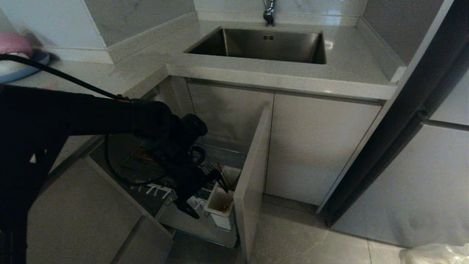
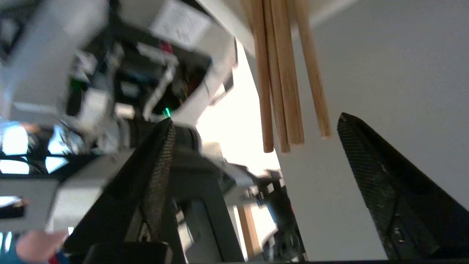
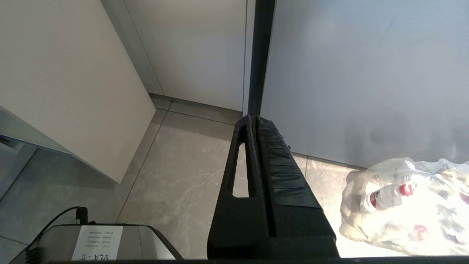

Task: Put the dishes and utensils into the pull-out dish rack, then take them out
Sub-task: Take the chopsticks out of the cupboard

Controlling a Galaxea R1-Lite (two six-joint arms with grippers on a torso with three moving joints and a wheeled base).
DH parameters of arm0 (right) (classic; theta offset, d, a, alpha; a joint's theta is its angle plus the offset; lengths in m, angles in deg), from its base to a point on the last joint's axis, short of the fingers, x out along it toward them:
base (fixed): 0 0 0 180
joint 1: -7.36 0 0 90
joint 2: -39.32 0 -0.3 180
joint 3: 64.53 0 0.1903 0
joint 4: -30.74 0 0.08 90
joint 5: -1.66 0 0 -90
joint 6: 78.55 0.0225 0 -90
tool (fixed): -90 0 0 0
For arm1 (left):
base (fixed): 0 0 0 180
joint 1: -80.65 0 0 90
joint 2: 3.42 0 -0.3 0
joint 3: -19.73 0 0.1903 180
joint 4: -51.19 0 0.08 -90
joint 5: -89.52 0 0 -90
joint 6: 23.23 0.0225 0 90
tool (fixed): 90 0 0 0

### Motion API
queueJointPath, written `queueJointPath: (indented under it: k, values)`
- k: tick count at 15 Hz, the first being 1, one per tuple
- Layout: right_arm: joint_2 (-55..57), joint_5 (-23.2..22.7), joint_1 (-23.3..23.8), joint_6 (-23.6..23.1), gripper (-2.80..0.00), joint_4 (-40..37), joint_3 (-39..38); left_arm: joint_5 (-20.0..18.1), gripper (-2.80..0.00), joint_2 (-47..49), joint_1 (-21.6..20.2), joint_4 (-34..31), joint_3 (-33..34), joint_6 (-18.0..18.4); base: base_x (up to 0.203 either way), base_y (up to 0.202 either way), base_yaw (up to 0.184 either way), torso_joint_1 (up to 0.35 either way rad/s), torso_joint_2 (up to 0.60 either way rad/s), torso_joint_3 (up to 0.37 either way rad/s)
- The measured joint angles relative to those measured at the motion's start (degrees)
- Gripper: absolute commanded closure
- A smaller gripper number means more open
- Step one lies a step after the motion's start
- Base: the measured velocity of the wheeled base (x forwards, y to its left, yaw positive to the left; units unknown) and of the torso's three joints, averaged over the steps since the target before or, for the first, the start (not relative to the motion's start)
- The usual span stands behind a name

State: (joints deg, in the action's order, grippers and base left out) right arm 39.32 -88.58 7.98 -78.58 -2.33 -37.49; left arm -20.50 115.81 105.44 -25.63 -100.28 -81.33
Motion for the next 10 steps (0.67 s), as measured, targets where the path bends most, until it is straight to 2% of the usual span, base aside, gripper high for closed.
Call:
queueJointPath:
  k: [2, 10]
  values:
    - [0.0, 0.0, 0.0, 0.0, 0.0, 0.0, 0.0, -2.7, -2.8, 1.4, 0.0, -0.2, -0.3, -0.1, 0.0, 0.0, 0.0, 0.0, 0.0, 0.0]
    - [0.0, 0.0, 0.0, 0.0, 0.0, 0.0, 0.0, -5.8, -2.8, 5.8, 1.8, -1.7, -2.5, 0.0, 0.0, 0.0, 0.0, 0.0, 0.0, 0.0]
